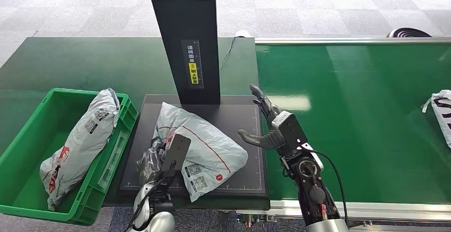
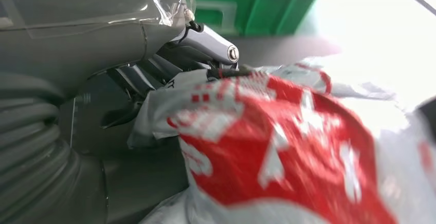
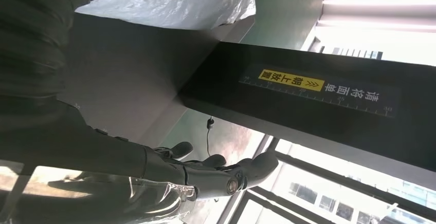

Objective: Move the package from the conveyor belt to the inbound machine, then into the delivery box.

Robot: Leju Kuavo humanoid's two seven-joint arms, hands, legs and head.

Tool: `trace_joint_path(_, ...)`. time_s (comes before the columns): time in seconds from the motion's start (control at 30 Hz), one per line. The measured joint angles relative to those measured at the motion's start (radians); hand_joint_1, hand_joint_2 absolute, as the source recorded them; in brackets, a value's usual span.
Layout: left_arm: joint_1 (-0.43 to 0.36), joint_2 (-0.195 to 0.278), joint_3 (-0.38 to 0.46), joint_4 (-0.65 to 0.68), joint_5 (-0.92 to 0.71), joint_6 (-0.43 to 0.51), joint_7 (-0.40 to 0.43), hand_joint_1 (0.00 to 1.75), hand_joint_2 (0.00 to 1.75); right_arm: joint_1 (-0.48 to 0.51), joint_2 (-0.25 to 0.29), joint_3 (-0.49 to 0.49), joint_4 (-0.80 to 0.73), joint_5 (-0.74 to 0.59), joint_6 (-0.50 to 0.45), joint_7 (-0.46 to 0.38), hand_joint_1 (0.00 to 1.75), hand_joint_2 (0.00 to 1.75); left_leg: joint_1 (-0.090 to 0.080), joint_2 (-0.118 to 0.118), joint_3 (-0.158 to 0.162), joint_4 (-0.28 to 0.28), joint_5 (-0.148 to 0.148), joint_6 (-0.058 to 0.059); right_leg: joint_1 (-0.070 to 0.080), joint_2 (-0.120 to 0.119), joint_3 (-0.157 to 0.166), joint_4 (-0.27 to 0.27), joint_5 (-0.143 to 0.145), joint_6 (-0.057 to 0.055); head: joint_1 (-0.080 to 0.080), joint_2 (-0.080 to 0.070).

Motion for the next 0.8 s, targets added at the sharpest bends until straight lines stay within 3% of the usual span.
trace_joint_path(0.37, 0.073, 0.055, 0.069, -0.295, 0.02, 0.08, 0.0, 1.75, 1.75, 0.0, -0.004, -0.002, 0.0, -0.001, -0.003, 0.0, 0.0, 1.75, 0.0, 0.0, -0.002, 0.0, 0.0, 0.0, 0.0, 0.0, -0.002, 0.0, 0.0, 0.0, 0.0, 0.0)
trace_joint_path(0.67, 0.088, 0.075, 0.079, -0.371, 0.031, 0.081, 0.0, 1.75, 1.75, 0.0, -0.004, -0.002, 0.0, -0.001, -0.003, 0.0, 0.0, 1.75, 0.0, 0.0, -0.003, 0.0, 0.0, 0.0, 0.0, 0.0, -0.002, 0.0, 0.0, 0.0, 0.0, 0.0)
trace_joint_path(0.8, 0.093, 0.081, 0.078, -0.396, 0.111, 0.067, 0.0, 1.75, 1.75, 0.0, -0.004, -0.002, 0.0, -0.004, -0.004, 0.0, 0.0, 1.75, 0.0, 0.0, -0.003, 0.0, 0.0, 0.0, 0.0, 0.0, -0.003, 0.0, 0.0, 0.0, 0.0, 0.0)
